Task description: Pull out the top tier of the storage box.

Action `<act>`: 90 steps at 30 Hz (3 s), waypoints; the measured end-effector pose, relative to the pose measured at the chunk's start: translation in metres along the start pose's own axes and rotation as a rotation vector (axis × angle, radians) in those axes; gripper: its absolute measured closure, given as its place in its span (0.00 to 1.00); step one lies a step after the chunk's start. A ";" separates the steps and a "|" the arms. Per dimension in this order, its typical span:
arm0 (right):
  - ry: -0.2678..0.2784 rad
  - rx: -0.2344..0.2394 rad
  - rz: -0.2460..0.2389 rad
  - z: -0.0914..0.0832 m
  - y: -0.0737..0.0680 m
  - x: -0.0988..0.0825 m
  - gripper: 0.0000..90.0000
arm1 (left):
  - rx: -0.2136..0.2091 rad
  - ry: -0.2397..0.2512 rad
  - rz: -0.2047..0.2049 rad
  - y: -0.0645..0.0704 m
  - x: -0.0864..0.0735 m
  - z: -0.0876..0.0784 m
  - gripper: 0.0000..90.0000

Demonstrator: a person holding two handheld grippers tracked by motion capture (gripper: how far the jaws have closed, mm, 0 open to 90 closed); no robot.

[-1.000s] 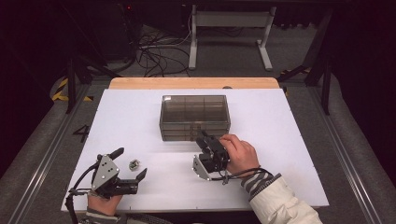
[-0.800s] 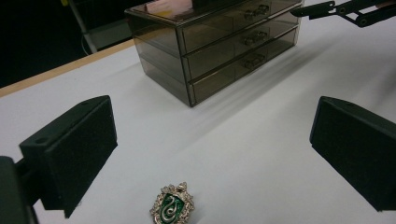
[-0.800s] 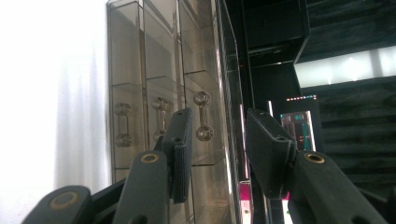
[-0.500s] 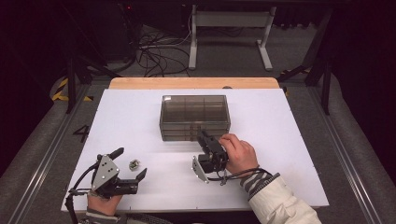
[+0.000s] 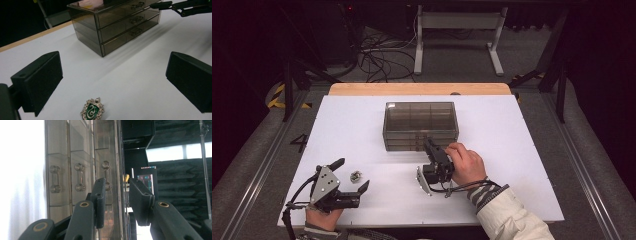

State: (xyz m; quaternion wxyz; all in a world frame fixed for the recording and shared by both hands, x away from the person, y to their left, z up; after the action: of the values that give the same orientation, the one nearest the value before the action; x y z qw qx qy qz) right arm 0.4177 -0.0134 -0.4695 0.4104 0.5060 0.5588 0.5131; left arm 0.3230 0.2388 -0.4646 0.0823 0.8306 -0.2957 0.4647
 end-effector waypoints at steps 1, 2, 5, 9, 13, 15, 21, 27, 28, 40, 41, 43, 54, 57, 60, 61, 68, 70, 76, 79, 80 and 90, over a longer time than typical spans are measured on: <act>-0.007 0.000 -0.009 0.001 0.000 0.000 0.75 | 0.000 0.000 0.000 0.000 0.000 0.000 0.02; -0.008 -0.002 -0.013 0.002 -0.001 0.000 0.75 | -0.001 0.000 0.000 0.000 0.000 0.000 0.02; -0.022 -0.003 -0.003 0.004 -0.003 0.000 0.76 | 0.000 0.000 0.000 0.000 0.000 0.000 0.02; -0.028 -0.009 -0.022 0.007 -0.005 0.000 0.76 | -0.002 -0.002 -0.002 0.000 0.000 0.000 0.02; -0.039 -0.018 -0.019 0.011 -0.006 0.001 0.78 | 0.000 -0.001 0.001 0.000 0.000 0.000 0.02; -0.051 -0.014 -0.017 0.013 -0.008 0.002 0.79 | -0.003 -0.001 -0.001 0.000 0.000 0.000 0.02; -0.056 -0.016 -0.039 0.017 -0.010 0.004 0.81 | -0.001 -0.002 0.002 0.000 0.000 0.000 0.02; -0.064 -0.016 -0.042 0.020 -0.012 0.007 0.83 | -0.002 -0.007 0.004 0.000 0.000 0.000 0.02; -0.067 -0.019 -0.059 0.021 -0.012 0.007 0.84 | -0.002 -0.008 0.004 0.000 -0.001 0.001 0.02; -0.074 -0.024 -0.062 0.022 -0.011 0.009 0.89 | -0.002 -0.002 0.001 0.000 0.000 0.000 0.02; -0.072 -0.024 -0.063 0.022 -0.011 0.009 0.89 | -0.001 -0.002 0.002 0.000 0.000 0.000 0.02; -0.073 -0.025 -0.064 0.022 -0.011 0.009 0.89 | 0.000 -0.002 0.001 0.000 0.000 0.000 0.02; -0.066 -0.019 -0.041 0.007 -0.011 0.009 0.89 | -0.001 -0.004 0.000 0.000 0.000 0.000 0.02; -0.055 -0.016 -0.038 0.002 -0.011 0.010 0.89 | -0.001 -0.008 0.004 0.000 0.000 0.001 0.02; -0.057 -0.006 -0.033 -0.002 -0.012 0.011 0.89 | -0.004 -0.008 0.005 0.000 0.000 0.001 0.02; -0.057 -0.004 -0.034 -0.002 -0.012 0.011 0.89 | -0.004 -0.008 0.005 0.000 0.000 0.001 0.02; -0.037 0.004 -0.038 -0.003 -0.010 0.011 0.82 | -0.004 -0.008 0.002 0.000 0.000 0.001 0.02; -0.031 0.018 -0.040 -0.005 -0.009 0.011 0.80 | -0.004 -0.007 0.003 0.000 0.000 0.001 0.02; -0.022 0.088 0.020 -0.012 0.001 0.011 0.70 | -0.006 -0.009 0.003 0.000 0.000 0.001 0.02; -0.008 0.105 0.048 -0.015 0.008 0.012 0.67 | -0.005 -0.008 0.003 0.000 0.000 0.001 0.02; -0.013 0.123 0.062 -0.017 0.009 0.011 0.66 | -0.005 -0.008 0.003 0.000 0.000 0.001 0.02; 0.051 0.220 0.119 -0.024 0.025 0.012 0.49 | -0.003 -0.006 0.003 0.000 0.000 0.001 0.02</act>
State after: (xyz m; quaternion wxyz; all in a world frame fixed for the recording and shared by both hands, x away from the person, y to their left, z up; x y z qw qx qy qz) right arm 0.3960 -0.0064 -0.4406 0.3069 0.5669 0.5912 0.4846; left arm 0.3233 0.2386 -0.4651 0.0820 0.8315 -0.2979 0.4617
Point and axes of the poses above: each handheld gripper's, and its own axes: z roughly forward along the jaws, x roughly out of its top, y roughly to its right, the point moved 6 cm from there along z, roughly forward along the jaws, and after that the axes turned 14 degrees about -y, right-handed, at the moved point
